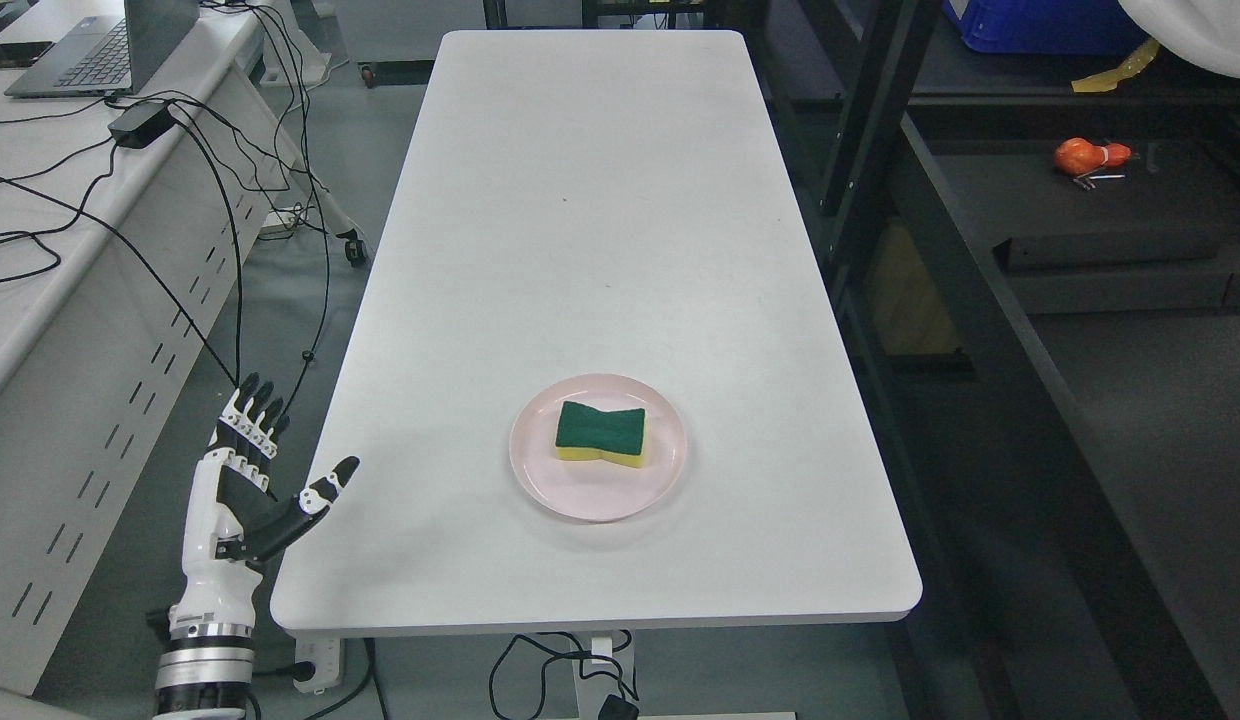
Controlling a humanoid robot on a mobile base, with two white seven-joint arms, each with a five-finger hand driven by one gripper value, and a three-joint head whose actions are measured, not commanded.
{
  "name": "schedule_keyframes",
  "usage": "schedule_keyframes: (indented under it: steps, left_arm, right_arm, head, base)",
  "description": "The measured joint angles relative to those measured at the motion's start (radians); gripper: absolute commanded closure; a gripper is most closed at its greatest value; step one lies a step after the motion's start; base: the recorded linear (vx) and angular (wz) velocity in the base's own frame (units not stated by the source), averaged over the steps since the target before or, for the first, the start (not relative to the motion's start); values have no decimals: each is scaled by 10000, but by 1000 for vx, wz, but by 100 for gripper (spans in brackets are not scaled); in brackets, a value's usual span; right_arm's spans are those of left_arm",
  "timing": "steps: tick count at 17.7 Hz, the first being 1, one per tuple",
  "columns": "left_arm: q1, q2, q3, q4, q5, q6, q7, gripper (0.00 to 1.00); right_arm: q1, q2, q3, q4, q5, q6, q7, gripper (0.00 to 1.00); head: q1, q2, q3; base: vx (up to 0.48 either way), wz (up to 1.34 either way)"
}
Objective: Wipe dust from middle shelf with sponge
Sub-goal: 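Raise the left hand and reach toward the sponge on the pink plate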
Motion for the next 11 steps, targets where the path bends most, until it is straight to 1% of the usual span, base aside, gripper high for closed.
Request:
schedule_keyframes:
  steps: [4,6,9,11]
  left_arm:
    - [-65,31,-6,3,0,0,-3,2]
    - [-230,114,31,21,0,32,-215,2]
    - [-701,497,156,273,-93,-111,-498,2]
    - [-1175,960,207,626,-369,-471,-671,2]
  right_arm:
    - [-1,0,0,0,0,0,0,0]
    - [-1,0,0,0,0,0,0,0]
    - [3,0,0,0,0,0,0,0]
    - [0,0,0,0,0,0,0,0]
  head:
    - [0,0,0]
    - [0,0,0]
    - [0,0,0]
    - [0,0,0]
  base:
    - [-5,0]
    - [0,0]
    - [0,0]
    - [0,0]
